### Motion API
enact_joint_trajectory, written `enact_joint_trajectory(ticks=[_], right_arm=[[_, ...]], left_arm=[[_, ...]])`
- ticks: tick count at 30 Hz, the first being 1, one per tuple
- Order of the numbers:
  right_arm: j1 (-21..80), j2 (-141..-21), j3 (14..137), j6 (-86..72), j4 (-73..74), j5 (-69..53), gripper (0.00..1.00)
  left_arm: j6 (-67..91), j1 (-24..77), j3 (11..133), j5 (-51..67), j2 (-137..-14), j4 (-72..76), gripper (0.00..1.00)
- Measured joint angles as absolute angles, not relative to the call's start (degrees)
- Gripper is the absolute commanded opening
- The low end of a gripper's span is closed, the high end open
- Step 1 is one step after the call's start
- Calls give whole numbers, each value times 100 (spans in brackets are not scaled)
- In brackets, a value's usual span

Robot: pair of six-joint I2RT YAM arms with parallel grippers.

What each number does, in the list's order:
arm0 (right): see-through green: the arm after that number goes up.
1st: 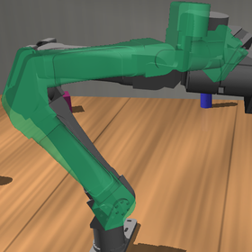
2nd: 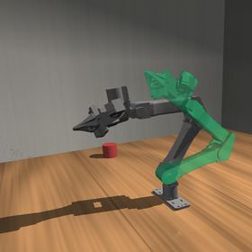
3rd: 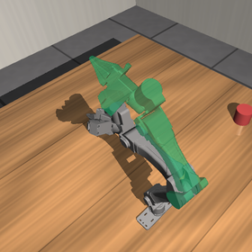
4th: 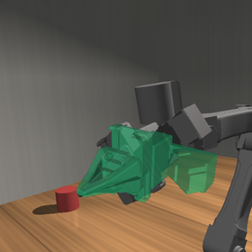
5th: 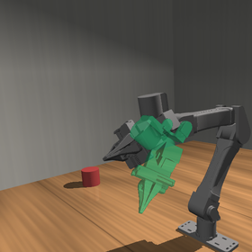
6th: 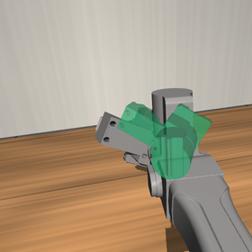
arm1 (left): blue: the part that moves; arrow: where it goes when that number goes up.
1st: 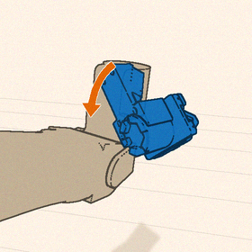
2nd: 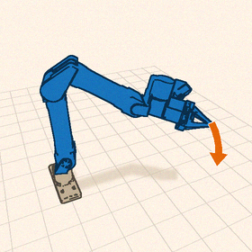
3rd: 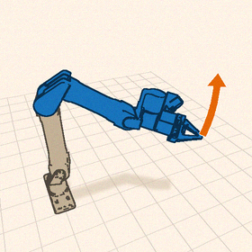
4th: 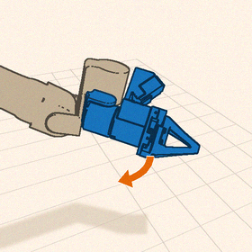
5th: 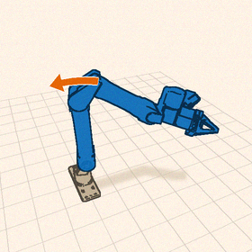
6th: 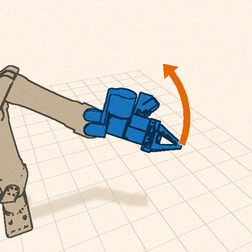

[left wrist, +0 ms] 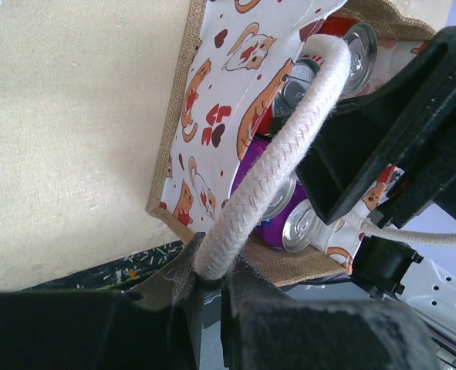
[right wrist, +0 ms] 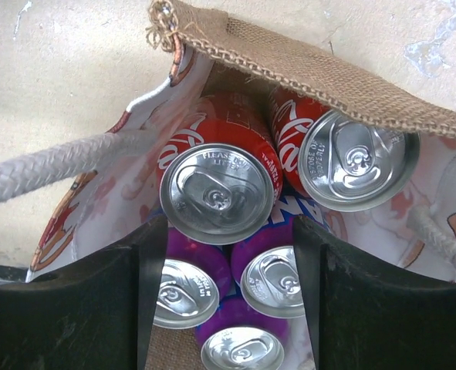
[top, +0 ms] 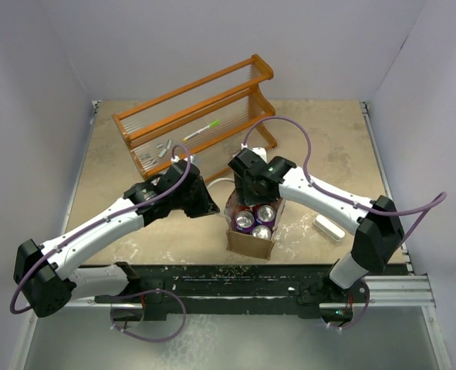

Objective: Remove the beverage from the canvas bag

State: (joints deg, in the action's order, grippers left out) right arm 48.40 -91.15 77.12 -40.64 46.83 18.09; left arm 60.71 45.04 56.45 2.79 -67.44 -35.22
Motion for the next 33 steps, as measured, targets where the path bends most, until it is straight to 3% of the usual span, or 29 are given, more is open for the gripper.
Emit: enact_joint_trajectory(ticks=[16,19,22,27,33], right_arm=[[4803,-9736,7789,-4112,4497,1850,71],[4801,-9826,7830,-4167,4512,1855,79],[4803,-10068,7830,-4239,4456,1848,79],[4803,-10193,7828,-4244,4362,1885,72],[4805,-10200,7846,-4257,4412,1979,43]], left_arm=[[6038,4504,5645,327,-6740,-3522,0],[6029,4501,5645,344,-6740,-3522,0],[6023,4501,5645,381,-6740,-3520,0],[6016,4501,5642,384,-6731,-3522,0],[5935,4501,5631,403,-6606,-3577,0]])
